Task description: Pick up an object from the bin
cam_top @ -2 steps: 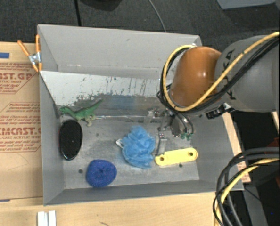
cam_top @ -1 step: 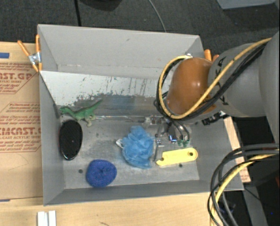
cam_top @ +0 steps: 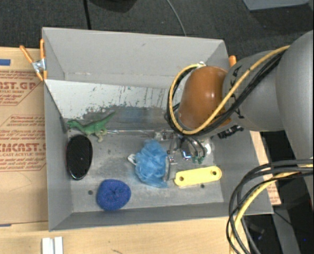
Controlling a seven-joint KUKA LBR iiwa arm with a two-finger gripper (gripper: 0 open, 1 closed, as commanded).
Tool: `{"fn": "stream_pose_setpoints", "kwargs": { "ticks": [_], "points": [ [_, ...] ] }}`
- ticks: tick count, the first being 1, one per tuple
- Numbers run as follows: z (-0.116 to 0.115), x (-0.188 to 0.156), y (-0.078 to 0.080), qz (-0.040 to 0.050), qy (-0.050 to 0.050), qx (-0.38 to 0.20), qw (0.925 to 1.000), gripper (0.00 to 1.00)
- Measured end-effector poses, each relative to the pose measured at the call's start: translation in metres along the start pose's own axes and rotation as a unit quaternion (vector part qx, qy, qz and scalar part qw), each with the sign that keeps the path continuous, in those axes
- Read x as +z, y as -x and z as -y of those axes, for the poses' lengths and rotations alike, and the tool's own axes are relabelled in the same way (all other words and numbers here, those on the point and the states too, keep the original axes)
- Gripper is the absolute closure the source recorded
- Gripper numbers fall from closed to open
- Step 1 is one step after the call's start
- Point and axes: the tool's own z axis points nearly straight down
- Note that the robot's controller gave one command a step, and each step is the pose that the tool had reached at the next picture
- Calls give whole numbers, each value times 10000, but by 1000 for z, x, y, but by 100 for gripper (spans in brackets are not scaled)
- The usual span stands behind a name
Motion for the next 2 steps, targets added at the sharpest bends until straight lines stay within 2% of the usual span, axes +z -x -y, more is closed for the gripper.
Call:
{"fn": "stream_pose_setpoints", "kwargs": {
  "ticks": [1, 2],
  "points": [
    [-16, 17, -5, 11, -1, 1334, 9911, 0],
    [-43, 29, -12, -5, 0, 1015, 9948, 100]
  ]
}}
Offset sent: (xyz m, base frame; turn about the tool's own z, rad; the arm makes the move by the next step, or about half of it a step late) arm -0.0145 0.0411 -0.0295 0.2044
